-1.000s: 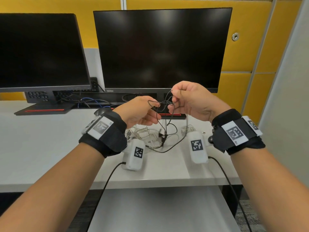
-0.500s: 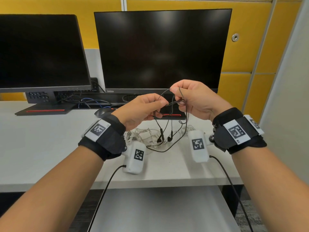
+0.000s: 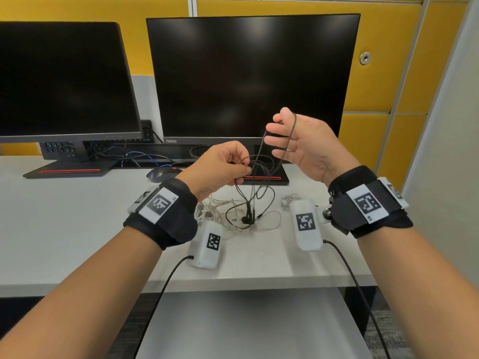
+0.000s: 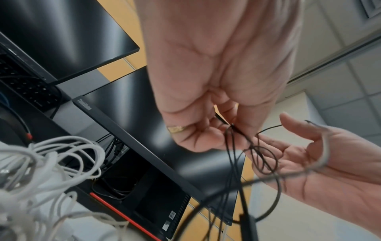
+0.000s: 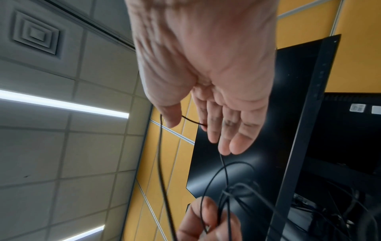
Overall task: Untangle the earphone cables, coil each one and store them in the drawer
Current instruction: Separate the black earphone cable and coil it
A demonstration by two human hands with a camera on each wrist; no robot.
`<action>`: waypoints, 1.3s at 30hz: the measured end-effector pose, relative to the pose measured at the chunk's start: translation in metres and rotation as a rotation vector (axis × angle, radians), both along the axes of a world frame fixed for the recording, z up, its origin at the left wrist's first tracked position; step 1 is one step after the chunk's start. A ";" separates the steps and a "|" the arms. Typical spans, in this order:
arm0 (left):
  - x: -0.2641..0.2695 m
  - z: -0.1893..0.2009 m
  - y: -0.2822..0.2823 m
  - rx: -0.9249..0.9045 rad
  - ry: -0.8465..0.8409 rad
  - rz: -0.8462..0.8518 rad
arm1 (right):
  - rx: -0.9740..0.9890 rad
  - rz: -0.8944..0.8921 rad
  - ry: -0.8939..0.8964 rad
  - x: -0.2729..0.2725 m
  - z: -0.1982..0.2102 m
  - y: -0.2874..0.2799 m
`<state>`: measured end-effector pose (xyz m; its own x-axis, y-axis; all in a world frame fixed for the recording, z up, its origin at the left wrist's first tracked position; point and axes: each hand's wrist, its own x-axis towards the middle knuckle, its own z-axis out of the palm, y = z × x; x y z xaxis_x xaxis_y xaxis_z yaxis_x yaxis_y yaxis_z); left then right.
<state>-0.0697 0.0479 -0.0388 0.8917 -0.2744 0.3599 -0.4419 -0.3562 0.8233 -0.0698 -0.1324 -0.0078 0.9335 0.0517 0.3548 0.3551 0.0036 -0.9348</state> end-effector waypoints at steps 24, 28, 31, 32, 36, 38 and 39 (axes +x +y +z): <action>0.012 0.009 0.001 -0.433 -0.019 0.068 | 0.108 0.007 0.138 -0.001 0.022 -0.011; 0.011 0.017 0.003 -0.442 -0.031 0.035 | -0.301 -0.087 0.110 0.006 0.010 -0.013; 0.010 0.022 -0.001 -0.459 -0.032 -0.007 | -0.429 -0.052 0.158 0.010 -0.001 -0.013; 0.009 0.025 -0.003 -0.455 -0.038 -0.018 | -0.453 -0.028 0.177 0.010 -0.004 -0.011; 0.006 0.039 -0.013 -0.423 -0.082 -0.058 | -0.652 0.023 0.242 0.011 -0.015 0.002; 0.004 0.048 -0.016 -0.413 -0.107 -0.076 | -0.734 0.047 0.262 0.011 -0.018 0.008; 0.003 0.053 -0.017 -0.410 -0.121 -0.081 | -0.769 0.060 0.267 0.011 -0.019 0.011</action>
<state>-0.0672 0.0304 0.0141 0.8176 -0.1546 0.5546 -0.5573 0.0292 0.8298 -0.0586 -0.1216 -0.0270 0.9694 0.2430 -0.0345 0.1395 -0.6613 -0.7370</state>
